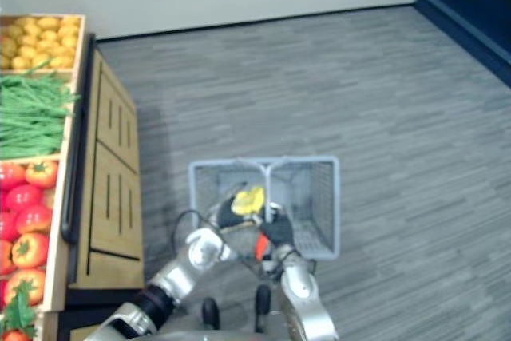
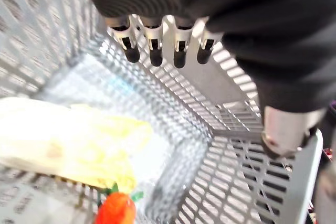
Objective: Pick vegetable in the basket
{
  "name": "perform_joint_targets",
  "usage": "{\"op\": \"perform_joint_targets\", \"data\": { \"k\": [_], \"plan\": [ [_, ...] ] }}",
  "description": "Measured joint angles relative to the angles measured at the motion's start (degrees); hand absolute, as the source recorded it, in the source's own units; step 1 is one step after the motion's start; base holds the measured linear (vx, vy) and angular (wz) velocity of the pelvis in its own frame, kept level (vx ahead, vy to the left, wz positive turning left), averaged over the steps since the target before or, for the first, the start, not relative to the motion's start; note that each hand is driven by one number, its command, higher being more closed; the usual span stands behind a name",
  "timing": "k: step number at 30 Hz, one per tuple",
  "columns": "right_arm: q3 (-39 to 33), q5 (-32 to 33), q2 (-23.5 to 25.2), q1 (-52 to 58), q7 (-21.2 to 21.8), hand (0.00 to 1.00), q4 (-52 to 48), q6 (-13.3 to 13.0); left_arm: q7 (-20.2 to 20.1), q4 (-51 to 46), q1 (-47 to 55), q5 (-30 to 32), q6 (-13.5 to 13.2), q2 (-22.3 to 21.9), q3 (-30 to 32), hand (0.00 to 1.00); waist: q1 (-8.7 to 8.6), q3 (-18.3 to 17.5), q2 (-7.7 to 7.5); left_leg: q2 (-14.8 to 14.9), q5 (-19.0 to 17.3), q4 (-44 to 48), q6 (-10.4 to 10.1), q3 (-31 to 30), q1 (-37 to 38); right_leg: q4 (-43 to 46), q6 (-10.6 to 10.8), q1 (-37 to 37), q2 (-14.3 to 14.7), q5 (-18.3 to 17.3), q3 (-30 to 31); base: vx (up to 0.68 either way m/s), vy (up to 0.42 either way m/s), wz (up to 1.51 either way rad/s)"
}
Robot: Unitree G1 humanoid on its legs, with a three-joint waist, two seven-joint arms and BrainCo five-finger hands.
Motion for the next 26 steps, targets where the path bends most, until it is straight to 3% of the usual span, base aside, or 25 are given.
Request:
{"op": "perform_joint_targets", "data": {
  "k": [6,10,14,17,20,26],
  "plan": [
    [-11.32,-1.17,1.68,1.25,-0.65,1.00,6.66,-0.11,0.11,-6.75,6.49,-0.11,-0.04,1.96,9.02,0.00,0.03,-0.23,0.40,-0.04,0.95,-1.63,-0.15,-0.28,1.19,-0.01,0.08,0.62,0.03,-0.03,-0.65,-0.01,0.006,0.04],
    [-22.07,-3.13,3.87,2.11,-3.84,1.00,13.10,0.21,0.33,-9.48,13.30,-0.74,-0.01,2.84,16.22,0.00,0.12,-0.60,1.13,-0.08,1.20,-1.98,-0.05,-0.29,1.38,-0.02,0.11,0.74,0.03,-0.05,-0.91,0.00,0.000,0.00],
    [-31.15,-5.63,3.75,2.08,-6.52,1.00,18.83,0.61,0.65,-9.19,17.41,-5.36,0.11,2.99,24.97,0.00,0.19,-0.69,1.27,-0.08,1.19,-2.16,-0.06,-0.25,2.23,-0.05,0.35,1.57,0.03,-0.23,-0.92,0.00,0.000,0.00],
    [-35.61,-7.05,3.53,1.26,-7.65,1.00,23.22,0.75,1.87,-3.94,17.72,-9.00,0.43,3.10,30.94,0.00,0.15,-1.33,1.97,-0.16,1.20,-2.19,-0.05,-0.25,2.34,-0.05,0.41,1.69,-0.06,-0.27,-0.96,0.00,0.009,-0.01],
    [-37.21,-7.47,1.99,0.76,-8.80,1.00,29.39,1.52,1.85,8.77,16.94,-13.33,1.54,3.73,35.52,0.00,0.10,-2.02,2.67,-0.15,1.26,-3.05,-0.30,-0.13,3.89,-0.07,0.62,2.66,0.04,-0.45,-0.87,0.00,0.008,-0.01],
    [-41.27,-9.15,-0.19,-2.49,-8.53,1.00,40.85,2.99,-3.35,22.64,16.88,-16.38,2.99,4.78,38.60,0.00,0.12,-2.24,2.24,-0.12,1.06,-2.99,-0.59,0.16,4.38,-0.37,0.60,3.21,0.04,-0.94,-0.66,-0.01,0.002,0.00]
  ]
}}
